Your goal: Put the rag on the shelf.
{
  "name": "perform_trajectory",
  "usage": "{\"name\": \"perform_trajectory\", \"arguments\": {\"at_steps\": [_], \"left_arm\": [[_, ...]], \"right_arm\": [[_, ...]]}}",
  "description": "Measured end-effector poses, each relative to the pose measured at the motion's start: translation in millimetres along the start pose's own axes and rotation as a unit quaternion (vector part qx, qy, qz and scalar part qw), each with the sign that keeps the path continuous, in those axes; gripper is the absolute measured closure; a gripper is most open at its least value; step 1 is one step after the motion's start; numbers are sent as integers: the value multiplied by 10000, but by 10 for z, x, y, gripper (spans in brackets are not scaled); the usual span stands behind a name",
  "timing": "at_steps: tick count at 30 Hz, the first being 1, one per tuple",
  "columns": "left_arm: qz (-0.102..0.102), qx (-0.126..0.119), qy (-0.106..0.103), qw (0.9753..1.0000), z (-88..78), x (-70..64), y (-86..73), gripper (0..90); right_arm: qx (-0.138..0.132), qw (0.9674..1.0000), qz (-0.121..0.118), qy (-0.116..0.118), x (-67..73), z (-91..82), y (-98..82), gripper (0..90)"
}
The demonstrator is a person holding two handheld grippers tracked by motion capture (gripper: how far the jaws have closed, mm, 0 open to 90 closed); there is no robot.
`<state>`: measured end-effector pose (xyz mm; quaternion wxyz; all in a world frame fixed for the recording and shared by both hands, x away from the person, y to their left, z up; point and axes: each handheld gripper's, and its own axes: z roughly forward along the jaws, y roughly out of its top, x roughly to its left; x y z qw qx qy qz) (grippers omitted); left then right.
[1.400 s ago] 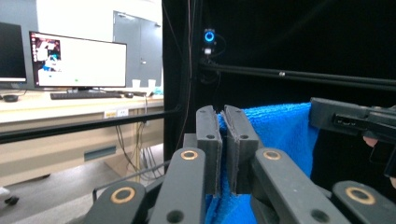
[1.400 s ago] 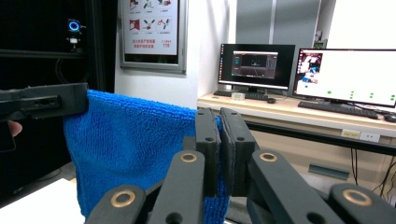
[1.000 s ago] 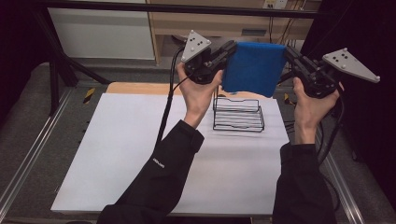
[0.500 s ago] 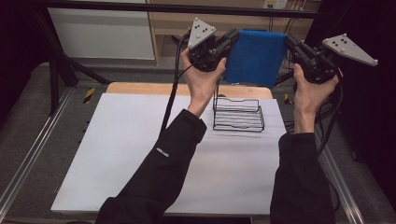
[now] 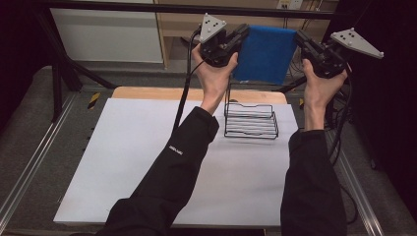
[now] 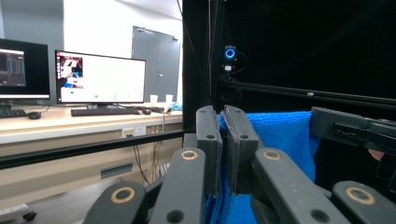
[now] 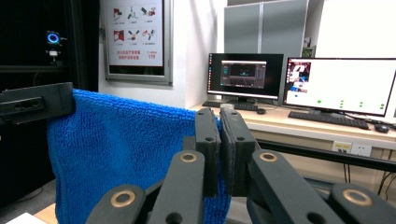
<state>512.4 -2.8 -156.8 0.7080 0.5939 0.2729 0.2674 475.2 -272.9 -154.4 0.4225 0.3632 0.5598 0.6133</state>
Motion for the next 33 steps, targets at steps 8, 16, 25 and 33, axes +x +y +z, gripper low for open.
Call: {"name": "perform_trajectory", "arguments": {"at_steps": [8,16,25,33], "left_arm": [[104,107,53,9999,80,61,-86,853],[258,232,-87,9994,85,88,-261,852],[370,421,-205,9982,28,52,-455,852],[460,598,-277,9968,-61,41,-568,852]], "right_arm": [[106,9999,-13,-10,-75,111,-46,868],[257,9997,-38,36,-132,103,-191,868],[449,9989,-60,122,-161,12,-350,868],[709,9971,-46,259,-147,-74,-459,867]]}}
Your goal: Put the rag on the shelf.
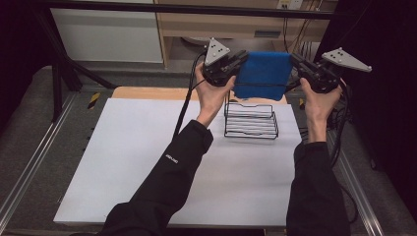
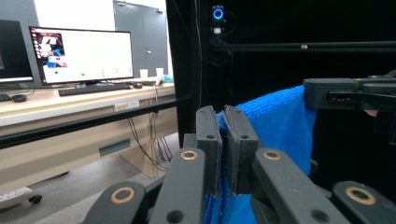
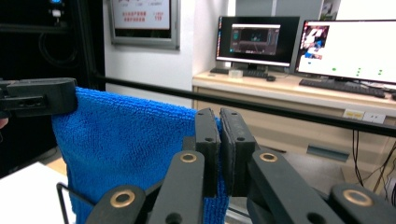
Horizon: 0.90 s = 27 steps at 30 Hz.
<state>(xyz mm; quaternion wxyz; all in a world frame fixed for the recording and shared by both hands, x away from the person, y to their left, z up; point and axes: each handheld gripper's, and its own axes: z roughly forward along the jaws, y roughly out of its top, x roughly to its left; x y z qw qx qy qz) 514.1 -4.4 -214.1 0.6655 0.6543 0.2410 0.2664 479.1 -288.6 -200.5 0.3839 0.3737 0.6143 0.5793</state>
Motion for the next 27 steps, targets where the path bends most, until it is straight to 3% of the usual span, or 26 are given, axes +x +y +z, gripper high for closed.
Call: {"name": "perform_trajectory", "arguments": {"at_steps": [11,24,27], "left_arm": [[-14,197,-190,9996,-82,-30,-82,851],[90,463,-278,9985,-170,-110,-140,848],[34,555,-300,9980,-190,-124,-173,847]], "right_arm": [[170,9998,-85,103,30,-74,-44,866],[453,9986,-152,204,86,-211,-84,865],[532,9982,-153,220,104,-234,-123,864]]}}
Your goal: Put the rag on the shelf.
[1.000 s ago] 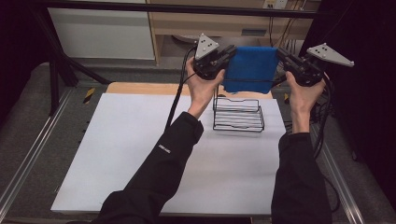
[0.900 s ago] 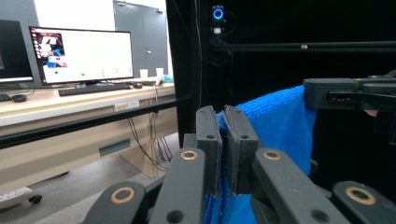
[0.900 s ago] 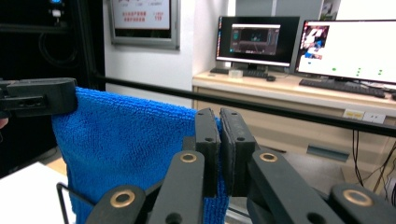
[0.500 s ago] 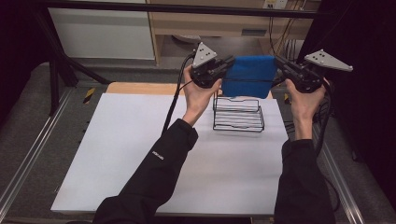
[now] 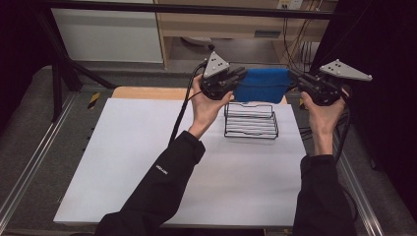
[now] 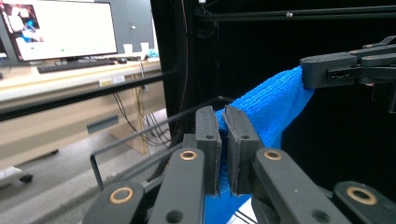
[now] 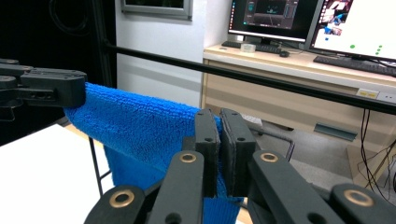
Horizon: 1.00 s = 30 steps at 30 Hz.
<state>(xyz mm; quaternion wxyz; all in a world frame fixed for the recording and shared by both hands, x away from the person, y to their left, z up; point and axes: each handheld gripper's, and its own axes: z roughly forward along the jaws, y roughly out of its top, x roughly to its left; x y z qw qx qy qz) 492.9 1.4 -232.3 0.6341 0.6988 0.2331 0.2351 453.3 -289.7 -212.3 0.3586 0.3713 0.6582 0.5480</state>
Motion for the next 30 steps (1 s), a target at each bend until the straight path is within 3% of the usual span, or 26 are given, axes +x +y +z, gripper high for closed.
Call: {"name": "perform_trajectory", "arguments": {"at_steps": [13,24,30], "left_arm": [[33,343,-161,9993,-80,-87,-127,831],[45,740,-258,9969,-82,-98,-269,778],[-19,686,-371,9970,-170,-69,-194,716]], "right_arm": [[266,9993,84,238,47,-133,-190,862],[485,9982,110,344,42,-113,-376,857],[540,9978,115,371,30,-79,-464,856]]}}
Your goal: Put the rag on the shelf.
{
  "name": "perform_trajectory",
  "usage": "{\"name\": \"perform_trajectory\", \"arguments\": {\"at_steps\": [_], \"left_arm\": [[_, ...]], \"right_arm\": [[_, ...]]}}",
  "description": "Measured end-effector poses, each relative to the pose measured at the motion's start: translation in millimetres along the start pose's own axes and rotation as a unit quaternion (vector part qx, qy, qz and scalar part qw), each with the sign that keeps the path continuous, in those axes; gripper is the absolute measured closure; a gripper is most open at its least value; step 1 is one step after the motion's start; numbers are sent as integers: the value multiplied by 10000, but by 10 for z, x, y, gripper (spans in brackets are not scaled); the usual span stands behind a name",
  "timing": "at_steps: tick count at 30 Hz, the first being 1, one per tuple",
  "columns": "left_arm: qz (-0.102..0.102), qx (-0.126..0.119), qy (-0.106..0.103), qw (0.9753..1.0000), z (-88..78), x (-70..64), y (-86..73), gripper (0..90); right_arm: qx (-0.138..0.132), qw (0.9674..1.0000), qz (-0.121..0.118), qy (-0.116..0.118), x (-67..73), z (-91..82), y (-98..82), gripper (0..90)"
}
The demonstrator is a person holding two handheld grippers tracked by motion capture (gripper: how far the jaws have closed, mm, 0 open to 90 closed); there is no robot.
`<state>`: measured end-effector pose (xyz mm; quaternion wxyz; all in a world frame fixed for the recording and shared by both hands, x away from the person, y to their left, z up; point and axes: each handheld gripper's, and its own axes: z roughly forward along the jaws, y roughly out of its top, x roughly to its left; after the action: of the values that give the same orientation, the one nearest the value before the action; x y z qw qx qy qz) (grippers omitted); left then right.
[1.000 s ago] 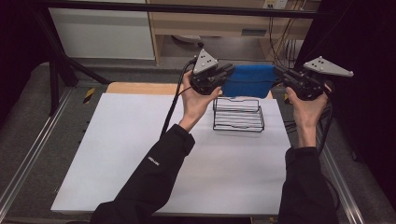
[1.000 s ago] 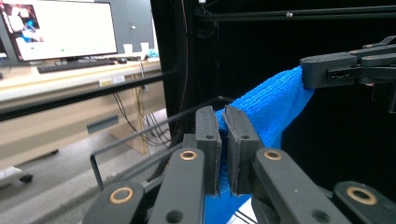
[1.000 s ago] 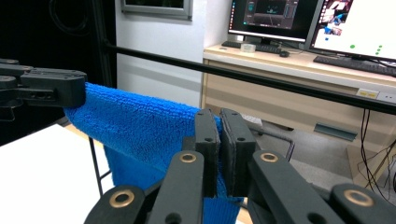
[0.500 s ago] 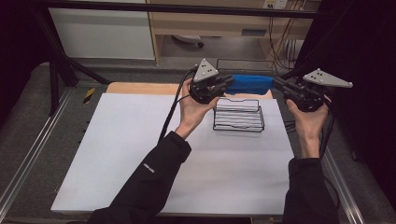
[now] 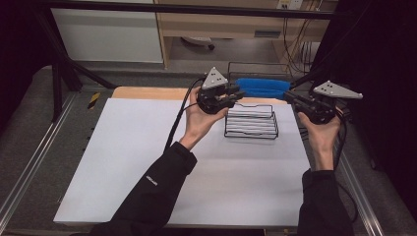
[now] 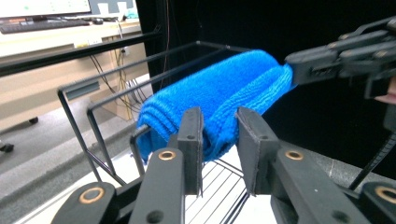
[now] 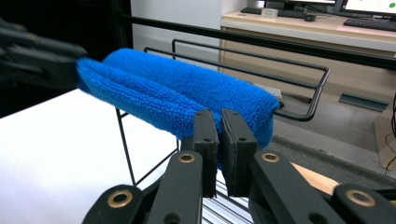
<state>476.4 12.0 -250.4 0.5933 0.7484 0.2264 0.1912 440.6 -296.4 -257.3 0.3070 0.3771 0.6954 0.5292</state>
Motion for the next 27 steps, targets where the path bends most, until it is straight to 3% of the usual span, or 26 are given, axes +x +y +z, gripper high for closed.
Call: {"name": "perform_trajectory", "arguments": {"at_steps": [8,13,21,27], "left_arm": [[-137,-41,-127,9998,-25,-20,105,765],[-58,483,-124,9987,95,-51,20,869],[-62,788,18,9969,219,1,-149,899],[-25,854,85,9963,296,17,-244,899]], "right_arm": [[95,9999,-100,14,-2,44,-59,846],[93,9999,-120,18,-6,58,-82,822],[21,9999,39,115,-34,27,-142,734],[198,9993,168,255,-5,52,-161,863]]}}
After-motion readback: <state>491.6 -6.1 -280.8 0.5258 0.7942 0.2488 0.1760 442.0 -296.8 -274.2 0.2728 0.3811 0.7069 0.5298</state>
